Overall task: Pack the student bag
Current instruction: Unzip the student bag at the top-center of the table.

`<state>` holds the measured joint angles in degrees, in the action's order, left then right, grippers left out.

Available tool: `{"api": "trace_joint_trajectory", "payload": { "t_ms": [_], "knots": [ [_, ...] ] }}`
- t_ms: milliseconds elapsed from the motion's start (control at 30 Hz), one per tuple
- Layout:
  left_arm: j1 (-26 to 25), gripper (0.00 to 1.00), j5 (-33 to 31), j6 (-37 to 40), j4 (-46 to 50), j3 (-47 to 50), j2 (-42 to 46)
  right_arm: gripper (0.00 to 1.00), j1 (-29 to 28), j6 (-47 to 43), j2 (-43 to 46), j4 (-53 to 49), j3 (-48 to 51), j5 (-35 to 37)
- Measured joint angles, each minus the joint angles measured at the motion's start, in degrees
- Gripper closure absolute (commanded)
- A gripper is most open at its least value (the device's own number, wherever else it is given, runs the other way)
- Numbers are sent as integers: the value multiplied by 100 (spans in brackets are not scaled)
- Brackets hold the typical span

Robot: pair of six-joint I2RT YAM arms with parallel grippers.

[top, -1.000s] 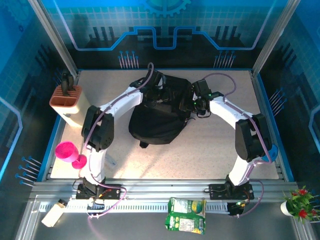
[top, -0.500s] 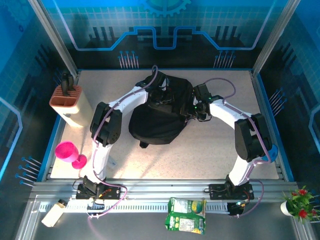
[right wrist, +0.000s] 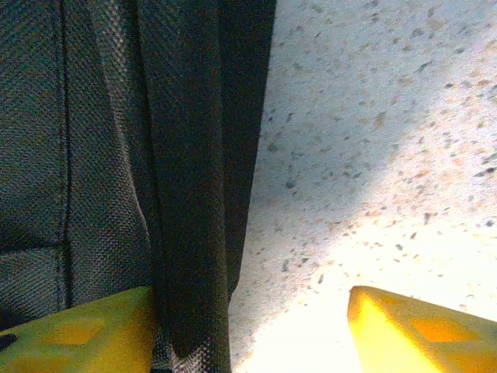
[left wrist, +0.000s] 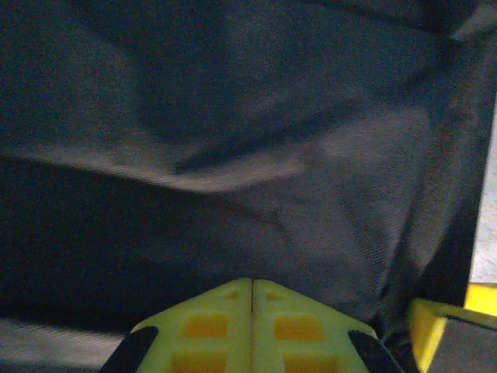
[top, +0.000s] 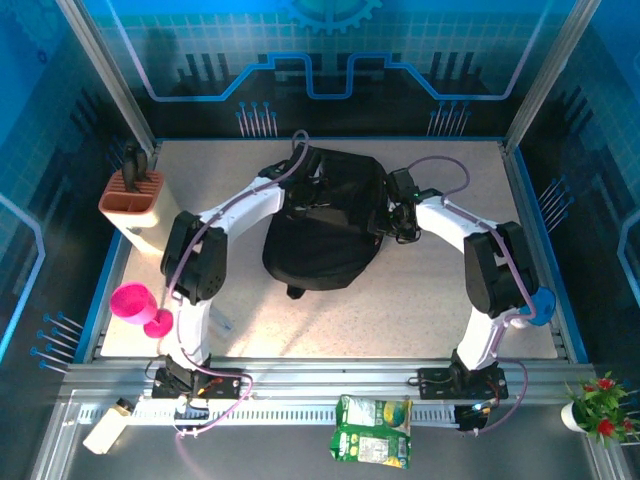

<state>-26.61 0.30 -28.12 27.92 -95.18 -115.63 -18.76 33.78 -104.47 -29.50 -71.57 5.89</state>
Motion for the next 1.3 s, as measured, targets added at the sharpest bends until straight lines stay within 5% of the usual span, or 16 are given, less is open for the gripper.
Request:
{"api": "trace_joint_trajectory", "payload": {
  "t_ms": [500, 733, 967, 1300],
  "knots": [
    [695, 100, -758, 114, -35, 1753, 1139, 34, 153, -555, -173, -131, -308, 363],
    [702, 51, -824, 66, 42, 2249, 2044, 25, 149, -774, 826, -28, 94, -133],
    [702, 34, -802, -63, 153, 2776, 3182, 22, -275, -813, 1978, 181, 439, -428],
    [1062, 21, -898, -664, 887, 4461, 4389, 23, -1296, -525, 1456, 280, 627, -684]
  ]
}}
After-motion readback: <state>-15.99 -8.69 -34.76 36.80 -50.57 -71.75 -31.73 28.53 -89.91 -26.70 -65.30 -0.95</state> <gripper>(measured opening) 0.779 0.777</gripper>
